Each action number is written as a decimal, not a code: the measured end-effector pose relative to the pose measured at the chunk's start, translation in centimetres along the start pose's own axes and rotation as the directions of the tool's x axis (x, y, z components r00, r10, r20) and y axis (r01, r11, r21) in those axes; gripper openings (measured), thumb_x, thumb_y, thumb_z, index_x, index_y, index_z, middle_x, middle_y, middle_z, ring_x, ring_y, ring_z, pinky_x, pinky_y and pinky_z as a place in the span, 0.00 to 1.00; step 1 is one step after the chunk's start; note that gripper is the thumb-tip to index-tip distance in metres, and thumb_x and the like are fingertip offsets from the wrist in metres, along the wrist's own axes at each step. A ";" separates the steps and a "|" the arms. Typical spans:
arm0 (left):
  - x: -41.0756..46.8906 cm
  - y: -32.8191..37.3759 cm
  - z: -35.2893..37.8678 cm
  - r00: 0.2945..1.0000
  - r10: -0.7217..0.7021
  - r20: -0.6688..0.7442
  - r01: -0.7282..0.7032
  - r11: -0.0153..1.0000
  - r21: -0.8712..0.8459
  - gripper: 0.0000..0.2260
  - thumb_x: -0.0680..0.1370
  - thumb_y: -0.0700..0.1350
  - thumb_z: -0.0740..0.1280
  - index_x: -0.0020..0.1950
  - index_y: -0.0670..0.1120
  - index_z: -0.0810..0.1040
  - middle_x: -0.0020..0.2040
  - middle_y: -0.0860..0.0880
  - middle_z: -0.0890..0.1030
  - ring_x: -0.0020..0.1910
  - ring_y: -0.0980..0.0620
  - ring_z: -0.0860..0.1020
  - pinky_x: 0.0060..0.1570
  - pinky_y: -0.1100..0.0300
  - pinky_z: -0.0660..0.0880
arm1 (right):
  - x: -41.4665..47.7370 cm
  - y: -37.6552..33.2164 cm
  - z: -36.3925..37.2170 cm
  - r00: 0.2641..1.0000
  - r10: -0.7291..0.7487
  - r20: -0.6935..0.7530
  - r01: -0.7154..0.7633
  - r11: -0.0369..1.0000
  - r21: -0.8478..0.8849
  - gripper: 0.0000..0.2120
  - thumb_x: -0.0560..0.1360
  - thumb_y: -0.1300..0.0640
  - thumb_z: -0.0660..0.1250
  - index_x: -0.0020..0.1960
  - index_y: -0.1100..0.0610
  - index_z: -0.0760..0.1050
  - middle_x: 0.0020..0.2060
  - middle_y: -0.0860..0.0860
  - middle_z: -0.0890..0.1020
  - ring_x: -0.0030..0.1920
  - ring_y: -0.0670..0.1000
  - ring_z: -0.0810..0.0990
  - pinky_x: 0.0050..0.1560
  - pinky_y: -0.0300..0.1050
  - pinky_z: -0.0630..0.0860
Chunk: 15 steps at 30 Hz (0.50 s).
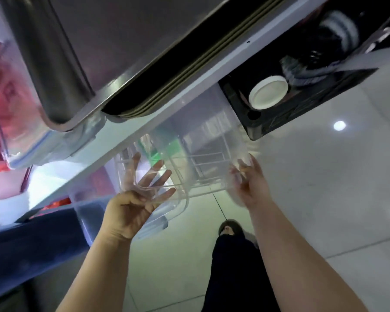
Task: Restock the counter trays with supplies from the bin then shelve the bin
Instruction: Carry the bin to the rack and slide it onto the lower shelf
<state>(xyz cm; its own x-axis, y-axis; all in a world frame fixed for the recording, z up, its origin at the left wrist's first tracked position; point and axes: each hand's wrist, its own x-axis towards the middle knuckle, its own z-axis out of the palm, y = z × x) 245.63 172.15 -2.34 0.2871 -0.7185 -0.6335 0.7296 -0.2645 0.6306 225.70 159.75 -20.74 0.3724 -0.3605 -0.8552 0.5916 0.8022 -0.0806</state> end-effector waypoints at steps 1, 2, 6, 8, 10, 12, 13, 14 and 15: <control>-0.4 0.0 -0.5 0.999 -0.011 0.036 0.013 0.997 -0.070 0.44 0.59 0.27 0.59 0.73 0.56 0.64 0.71 0.38 0.69 0.70 0.34 0.66 0.62 0.35 0.69 | -1.1 -0.2 -0.1 1.000 0.003 -0.025 -0.003 1.000 -0.015 0.22 0.70 0.70 0.67 0.58 0.49 0.75 0.54 0.56 0.80 0.45 0.55 0.85 0.40 0.43 0.80; -0.7 -0.1 -0.9 0.996 -0.019 0.090 0.034 0.986 -0.165 0.45 0.60 0.27 0.59 0.73 0.56 0.62 0.71 0.37 0.69 0.70 0.33 0.65 0.64 0.33 0.65 | -2.2 -0.4 -0.1 0.999 0.004 -0.041 -0.005 0.999 -0.034 0.23 0.70 0.70 0.67 0.58 0.49 0.76 0.52 0.56 0.82 0.46 0.56 0.85 0.39 0.43 0.80; -1.5 -0.2 -2.0 0.992 -0.029 0.125 0.058 0.971 -0.234 0.49 0.59 0.29 0.65 0.76 0.56 0.58 0.70 0.38 0.70 0.70 0.33 0.65 0.64 0.33 0.63 | -5.7 -1.1 0.3 0.999 0.007 -0.035 -0.011 0.994 -0.112 0.24 0.70 0.70 0.69 0.61 0.49 0.75 0.46 0.55 0.84 0.43 0.55 0.84 0.35 0.44 0.80; -1.8 -0.3 -2.3 0.996 -0.014 0.090 0.033 0.977 -0.209 0.47 0.57 0.31 0.67 0.74 0.57 0.63 0.68 0.40 0.73 0.69 0.35 0.68 0.62 0.36 0.69 | -6.5 -1.3 0.8 0.998 0.011 -0.054 -0.018 0.991 -0.133 0.24 0.71 0.72 0.68 0.60 0.50 0.74 0.46 0.57 0.83 0.42 0.56 0.84 0.33 0.44 0.80; -2.2 -0.5 -2.7 0.997 0.002 0.082 0.016 0.974 -0.225 0.44 0.57 0.31 0.64 0.71 0.57 0.67 0.69 0.41 0.72 0.69 0.35 0.68 0.60 0.38 0.72 | -7.1 -1.5 1.4 0.997 -0.006 -0.077 -0.006 0.988 -0.155 0.23 0.72 0.73 0.65 0.58 0.48 0.75 0.48 0.57 0.81 0.42 0.56 0.85 0.35 0.45 0.81; -2.9 -0.7 -3.1 0.998 0.014 0.069 0.001 0.975 -0.221 0.43 0.57 0.30 0.62 0.70 0.58 0.69 0.69 0.42 0.72 0.69 0.35 0.68 0.58 0.40 0.74 | -7.7 -1.5 2.0 0.997 -0.027 -0.066 0.013 0.978 -0.208 0.25 0.73 0.72 0.64 0.61 0.47 0.73 0.52 0.57 0.79 0.45 0.55 0.85 0.38 0.45 0.81; -3.4 -0.8 -3.5 0.998 0.021 0.067 -0.005 0.972 -0.234 0.44 0.56 0.31 0.64 0.70 0.58 0.69 0.69 0.41 0.72 0.69 0.35 0.68 0.58 0.40 0.75 | -8.2 -1.4 2.2 0.998 -0.032 -0.055 0.019 0.972 -0.235 0.26 0.73 0.72 0.64 0.64 0.46 0.71 0.53 0.57 0.79 0.45 0.54 0.85 0.39 0.45 0.81; -4.0 -1.0 -3.9 0.997 0.032 0.070 -0.013 0.966 -0.258 0.45 0.55 0.31 0.66 0.70 0.57 0.69 0.70 0.41 0.72 0.69 0.35 0.68 0.59 0.40 0.74 | -8.7 -1.2 2.5 0.998 -0.038 -0.045 0.026 0.967 -0.252 0.28 0.74 0.72 0.64 0.66 0.46 0.70 0.52 0.56 0.80 0.44 0.53 0.85 0.39 0.45 0.81; -4.7 -1.3 -4.4 0.996 0.042 0.073 -0.020 0.958 -0.287 0.45 0.54 0.31 0.67 0.70 0.57 0.68 0.70 0.41 0.72 0.69 0.35 0.67 0.61 0.39 0.73 | -9.2 -1.0 2.7 0.998 -0.049 -0.033 0.039 0.965 -0.258 0.28 0.74 0.72 0.62 0.67 0.46 0.69 0.50 0.55 0.80 0.42 0.51 0.85 0.38 0.44 0.80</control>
<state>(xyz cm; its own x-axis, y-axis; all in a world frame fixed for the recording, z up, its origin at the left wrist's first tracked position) 246.06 178.68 -2.17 0.2717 -0.7740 -0.5720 0.8711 -0.0550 0.4881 223.60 160.99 -11.37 0.3194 -0.3834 -0.8666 0.4012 0.8832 -0.2429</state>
